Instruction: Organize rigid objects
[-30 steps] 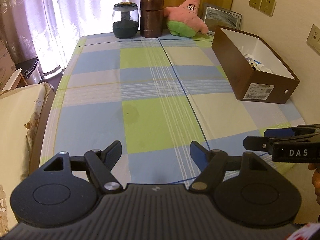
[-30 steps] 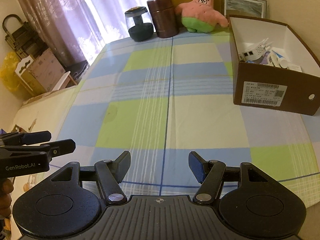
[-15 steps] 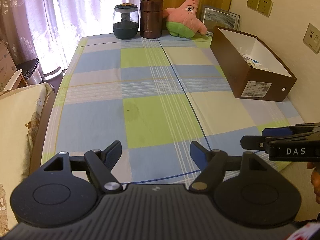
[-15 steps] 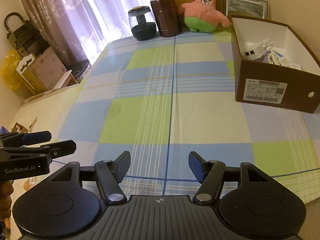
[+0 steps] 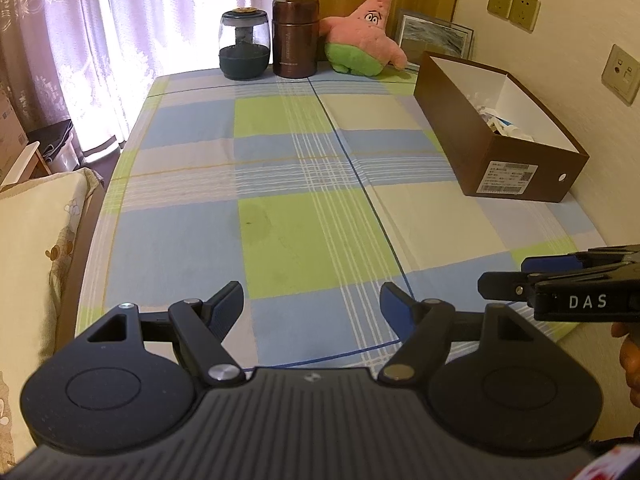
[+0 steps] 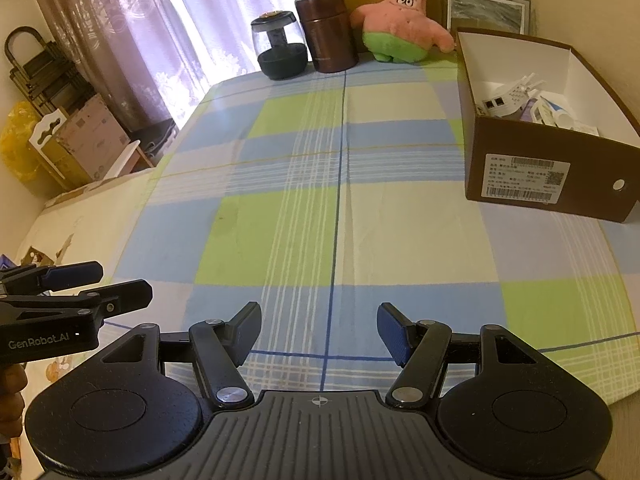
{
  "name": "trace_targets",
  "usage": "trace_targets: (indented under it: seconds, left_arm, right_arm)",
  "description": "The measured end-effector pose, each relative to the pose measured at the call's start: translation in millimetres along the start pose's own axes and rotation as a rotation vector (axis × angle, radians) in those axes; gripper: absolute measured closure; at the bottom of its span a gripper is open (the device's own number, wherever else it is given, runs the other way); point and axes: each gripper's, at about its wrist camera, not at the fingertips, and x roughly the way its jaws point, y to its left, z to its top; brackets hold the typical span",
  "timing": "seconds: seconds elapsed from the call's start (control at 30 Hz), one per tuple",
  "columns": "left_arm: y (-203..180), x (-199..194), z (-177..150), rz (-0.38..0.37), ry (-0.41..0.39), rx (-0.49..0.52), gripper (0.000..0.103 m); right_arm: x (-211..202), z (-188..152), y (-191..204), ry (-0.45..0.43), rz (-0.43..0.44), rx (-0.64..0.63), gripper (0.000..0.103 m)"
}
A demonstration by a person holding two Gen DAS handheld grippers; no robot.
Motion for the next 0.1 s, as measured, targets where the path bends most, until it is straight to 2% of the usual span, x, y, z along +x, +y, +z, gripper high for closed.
trace_targets:
  seconds: [0.1]
  left_arm:
    - [-2.3, 3.2, 2.3, 0.000, 0.008, 0.001, 0.031]
  right_arm:
    - [0.8, 2.1, -2.4, 0.003, -0.004, 0.005, 0.042]
